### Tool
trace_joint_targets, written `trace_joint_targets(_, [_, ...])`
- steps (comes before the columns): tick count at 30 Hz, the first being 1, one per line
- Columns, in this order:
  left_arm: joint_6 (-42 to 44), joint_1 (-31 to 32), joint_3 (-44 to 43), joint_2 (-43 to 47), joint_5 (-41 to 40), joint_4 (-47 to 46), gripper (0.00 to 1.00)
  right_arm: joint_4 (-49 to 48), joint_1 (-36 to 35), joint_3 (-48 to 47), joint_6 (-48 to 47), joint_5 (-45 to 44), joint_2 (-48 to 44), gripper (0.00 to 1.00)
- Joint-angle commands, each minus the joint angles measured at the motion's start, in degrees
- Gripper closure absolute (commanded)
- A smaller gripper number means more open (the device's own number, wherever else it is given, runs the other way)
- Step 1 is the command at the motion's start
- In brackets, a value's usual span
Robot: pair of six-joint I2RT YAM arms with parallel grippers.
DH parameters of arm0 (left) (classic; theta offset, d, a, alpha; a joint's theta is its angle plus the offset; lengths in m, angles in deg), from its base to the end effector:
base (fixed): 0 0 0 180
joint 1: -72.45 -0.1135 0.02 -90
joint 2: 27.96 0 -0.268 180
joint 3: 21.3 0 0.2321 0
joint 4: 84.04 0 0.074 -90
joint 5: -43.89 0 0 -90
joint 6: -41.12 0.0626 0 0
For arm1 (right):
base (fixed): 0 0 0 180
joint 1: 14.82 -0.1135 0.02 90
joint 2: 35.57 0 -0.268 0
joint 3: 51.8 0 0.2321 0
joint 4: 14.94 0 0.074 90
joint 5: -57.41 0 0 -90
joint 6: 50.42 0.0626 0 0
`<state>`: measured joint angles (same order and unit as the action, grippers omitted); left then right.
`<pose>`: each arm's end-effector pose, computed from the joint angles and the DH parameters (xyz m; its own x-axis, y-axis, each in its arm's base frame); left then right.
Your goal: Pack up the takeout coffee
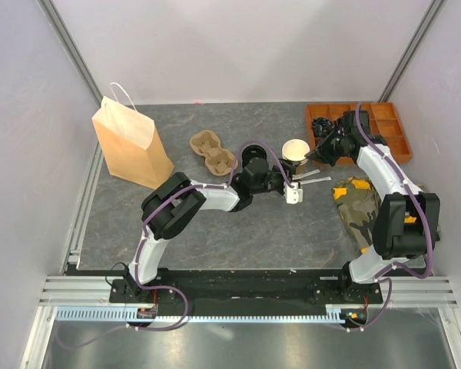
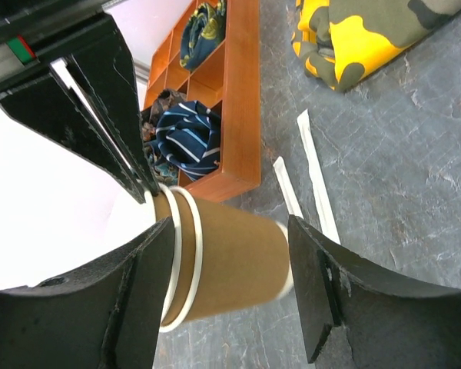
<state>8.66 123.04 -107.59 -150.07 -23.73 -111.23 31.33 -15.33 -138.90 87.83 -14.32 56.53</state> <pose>0.2870 -0.3868 0.1849 0.7533 0.3121 -0.5788 0.5921 0.0612 0.8035 0.3443 0.0227 0.2570 -0.6721 0.7025 -0.2342 0.4458 0.6363 0.6296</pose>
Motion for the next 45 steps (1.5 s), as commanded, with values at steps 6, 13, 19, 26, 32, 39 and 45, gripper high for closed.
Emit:
trace_joint_targets(6, [-0.23,-1.28,-1.82,-1.21,-1.1,2.62,0.34,-1.23,-0.01,0.04,3.08,5.03,-1.13,1.0])
trace_joint_targets(13, [-0.14,-1.28,-1.99,-1.12,-0.57,3.15,0.34,-3.6,0.25,1.54,4.84,8.1,-0.34,1.0])
trace_joint_targets(19, [-0.06,-1.02,-2.34,-0.42,0.31,3.59,0.33,-5.79,0.25,2.68,5.63,9.6,-0.69,1.0])
trace_joint_targets(26, [-1.9,-0.75,-0.95,1.86,0.83,3.59,0.32,-7.73,0.25,3.21,5.63,9.78,-1.57,1.0])
trace_joint_targets(32, [-9.26,-1.19,6.43,12.82,4.51,7.52,0.29,-7.12,1.9,3.39,3.0,9.34,-3.06,1.0])
trace_joint_targets(39, [-27.28,-7.33,1.81,20.68,15.68,26.06,0.31,-6.59,2.01,3.56,1.06,11.01,-2.97,1.0])
trace_joint_targets(45, [-38.8,-11.02,-14.1,11.3,13.76,38.38,0.39,-6.33,1.74,2.77,-2.97,10.92,-2.53,1.0])
